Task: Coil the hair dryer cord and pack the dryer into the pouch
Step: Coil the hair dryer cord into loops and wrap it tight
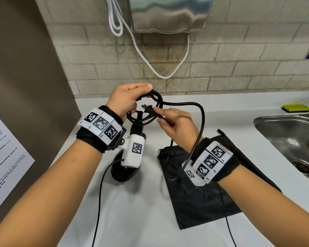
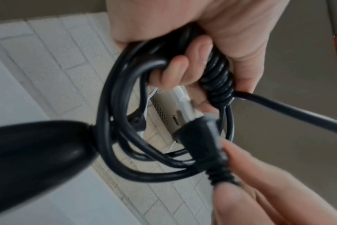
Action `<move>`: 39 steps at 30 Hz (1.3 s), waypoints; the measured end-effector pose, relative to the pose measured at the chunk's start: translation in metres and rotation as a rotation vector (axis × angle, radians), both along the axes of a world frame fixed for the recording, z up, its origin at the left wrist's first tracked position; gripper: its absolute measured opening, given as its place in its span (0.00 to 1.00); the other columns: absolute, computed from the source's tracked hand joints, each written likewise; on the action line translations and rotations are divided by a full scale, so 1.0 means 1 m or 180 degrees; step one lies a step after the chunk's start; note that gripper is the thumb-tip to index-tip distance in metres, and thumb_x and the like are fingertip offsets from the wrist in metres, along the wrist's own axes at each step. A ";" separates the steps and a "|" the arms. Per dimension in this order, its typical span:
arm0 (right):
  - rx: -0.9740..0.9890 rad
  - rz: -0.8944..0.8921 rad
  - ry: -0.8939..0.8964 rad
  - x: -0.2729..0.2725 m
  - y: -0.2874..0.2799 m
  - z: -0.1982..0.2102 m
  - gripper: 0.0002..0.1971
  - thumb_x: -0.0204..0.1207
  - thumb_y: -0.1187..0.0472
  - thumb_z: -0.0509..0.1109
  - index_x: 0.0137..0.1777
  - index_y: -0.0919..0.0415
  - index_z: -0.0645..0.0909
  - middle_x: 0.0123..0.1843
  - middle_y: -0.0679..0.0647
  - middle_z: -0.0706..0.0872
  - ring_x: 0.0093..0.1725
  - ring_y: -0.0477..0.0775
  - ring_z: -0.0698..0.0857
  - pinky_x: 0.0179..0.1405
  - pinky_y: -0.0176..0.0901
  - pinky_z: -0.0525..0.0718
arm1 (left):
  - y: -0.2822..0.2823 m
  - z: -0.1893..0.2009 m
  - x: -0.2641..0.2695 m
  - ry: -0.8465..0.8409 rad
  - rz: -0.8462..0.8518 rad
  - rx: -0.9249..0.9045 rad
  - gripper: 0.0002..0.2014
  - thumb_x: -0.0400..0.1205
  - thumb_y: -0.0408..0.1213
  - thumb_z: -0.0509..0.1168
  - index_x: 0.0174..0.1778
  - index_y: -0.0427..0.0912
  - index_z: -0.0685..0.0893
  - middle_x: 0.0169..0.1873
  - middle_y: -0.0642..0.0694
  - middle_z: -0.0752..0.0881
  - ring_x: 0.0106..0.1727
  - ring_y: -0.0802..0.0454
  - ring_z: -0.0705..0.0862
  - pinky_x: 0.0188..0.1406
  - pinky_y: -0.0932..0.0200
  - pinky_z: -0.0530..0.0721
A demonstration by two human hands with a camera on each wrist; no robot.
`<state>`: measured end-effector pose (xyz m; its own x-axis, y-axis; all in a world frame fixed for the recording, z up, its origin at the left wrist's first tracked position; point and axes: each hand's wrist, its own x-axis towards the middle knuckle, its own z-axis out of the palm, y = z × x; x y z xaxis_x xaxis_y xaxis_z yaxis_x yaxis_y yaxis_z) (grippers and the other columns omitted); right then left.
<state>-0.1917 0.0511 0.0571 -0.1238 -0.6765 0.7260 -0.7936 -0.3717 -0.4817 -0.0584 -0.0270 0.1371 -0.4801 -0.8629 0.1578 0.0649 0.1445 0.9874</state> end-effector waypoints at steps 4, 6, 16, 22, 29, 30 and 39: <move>0.0147 -0.0564 -0.0360 0.015 -0.006 0.011 0.14 0.75 0.65 0.68 0.56 0.73 0.75 0.25 0.41 0.70 0.26 0.53 0.76 0.26 0.37 0.70 | 0.005 -0.003 -0.006 -0.0014 -0.0073 -0.0032 0.06 0.79 0.35 0.66 0.39 0.47 0.86 0.29 0.53 0.86 0.11 0.62 0.66 0.11 0.70 0.60; 0.0233 -0.0876 -0.0609 0.017 -0.008 0.023 0.15 0.75 0.61 0.68 0.55 0.68 0.70 0.30 0.49 0.75 0.34 0.63 0.81 0.30 0.43 0.70 | 0.007 -0.004 -0.008 -0.0013 -0.0155 -0.0027 0.05 0.79 0.35 0.66 0.40 0.46 0.86 0.26 0.55 0.86 0.12 0.63 0.68 0.10 0.70 0.60; 0.0563 0.0475 -0.1545 -0.002 -0.034 0.030 0.20 0.66 0.68 0.63 0.60 0.60 0.78 0.40 0.45 0.81 0.39 0.37 0.80 0.44 0.33 0.77 | 0.010 -0.005 -0.008 -0.0069 -0.0308 -0.0160 0.05 0.79 0.32 0.65 0.41 0.44 0.86 0.35 0.45 0.86 0.12 0.63 0.68 0.12 0.70 0.60; 0.0233 0.0370 -0.1394 -0.017 -0.025 0.022 0.14 0.72 0.53 0.61 0.53 0.59 0.79 0.41 0.48 0.81 0.39 0.42 0.78 0.43 0.38 0.76 | 0.002 -0.005 0.003 0.0219 -0.0156 0.0035 0.05 0.79 0.30 0.64 0.40 0.41 0.84 0.23 0.55 0.87 0.12 0.64 0.72 0.10 0.71 0.60; 0.0704 -0.1319 -0.0736 -0.078 -0.024 -0.010 0.06 0.77 0.69 0.64 0.48 0.72 0.79 0.51 0.69 0.78 0.42 0.59 0.78 0.42 0.25 0.71 | -0.001 -0.006 0.014 0.0357 0.0001 0.0054 0.05 0.79 0.30 0.64 0.40 0.41 0.84 0.24 0.55 0.88 0.14 0.66 0.74 0.11 0.72 0.61; 0.0971 -0.1525 -0.0697 -0.091 -0.021 -0.022 0.07 0.77 0.67 0.65 0.49 0.71 0.79 0.52 0.70 0.79 0.44 0.63 0.79 0.45 0.32 0.71 | -0.001 -0.006 0.016 0.0380 0.0011 0.0071 0.05 0.79 0.29 0.64 0.41 0.41 0.84 0.24 0.55 0.87 0.14 0.66 0.75 0.11 0.72 0.61; 0.3365 -0.1816 -0.0073 -0.105 0.000 -0.080 0.18 0.82 0.54 0.58 0.59 0.68 0.80 0.60 0.65 0.83 0.61 0.64 0.80 0.58 0.44 0.76 | 0.013 -0.006 0.005 0.0379 -0.0230 0.0239 0.05 0.80 0.29 0.63 0.41 0.39 0.83 0.22 0.54 0.87 0.12 0.66 0.73 0.11 0.71 0.59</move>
